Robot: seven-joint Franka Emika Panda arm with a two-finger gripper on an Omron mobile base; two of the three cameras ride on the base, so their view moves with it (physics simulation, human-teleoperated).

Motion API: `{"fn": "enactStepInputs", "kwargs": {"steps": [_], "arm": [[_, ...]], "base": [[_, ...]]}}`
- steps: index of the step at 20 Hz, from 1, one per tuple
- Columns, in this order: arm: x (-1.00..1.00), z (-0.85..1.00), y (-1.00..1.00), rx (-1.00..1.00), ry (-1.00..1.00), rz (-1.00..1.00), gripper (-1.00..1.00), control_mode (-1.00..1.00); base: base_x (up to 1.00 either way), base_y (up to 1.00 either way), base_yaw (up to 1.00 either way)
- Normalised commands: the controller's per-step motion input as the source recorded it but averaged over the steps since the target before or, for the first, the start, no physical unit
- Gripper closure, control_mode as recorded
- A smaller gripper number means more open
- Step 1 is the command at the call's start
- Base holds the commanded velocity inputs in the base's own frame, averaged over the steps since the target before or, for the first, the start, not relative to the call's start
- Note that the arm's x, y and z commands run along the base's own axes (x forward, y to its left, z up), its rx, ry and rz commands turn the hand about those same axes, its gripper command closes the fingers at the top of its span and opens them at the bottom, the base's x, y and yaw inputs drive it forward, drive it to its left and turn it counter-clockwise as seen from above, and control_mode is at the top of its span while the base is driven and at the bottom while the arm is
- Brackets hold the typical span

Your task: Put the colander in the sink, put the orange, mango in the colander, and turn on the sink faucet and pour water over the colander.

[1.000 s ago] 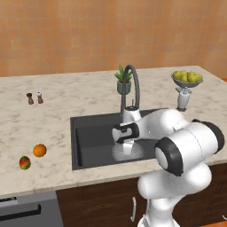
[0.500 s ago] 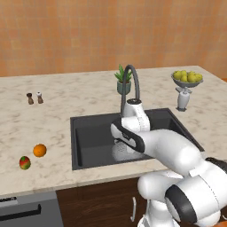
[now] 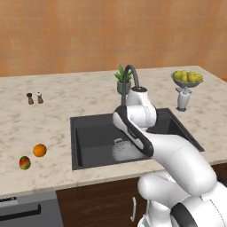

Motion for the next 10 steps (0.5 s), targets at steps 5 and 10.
{"fn": "enactStepInputs", "kwargs": {"steps": [5, 10], "arm": [[-0.27, 0.67, 0.16, -0.02, 0.0, 0.48, -1.0, -1.0], [-0.43, 0.66, 0.2, -0.03, 0.0, 0.47, -1.0, -1.0]], "base": [[0.0, 0.0, 0.0], [0.0, 0.0, 0.0]]}}
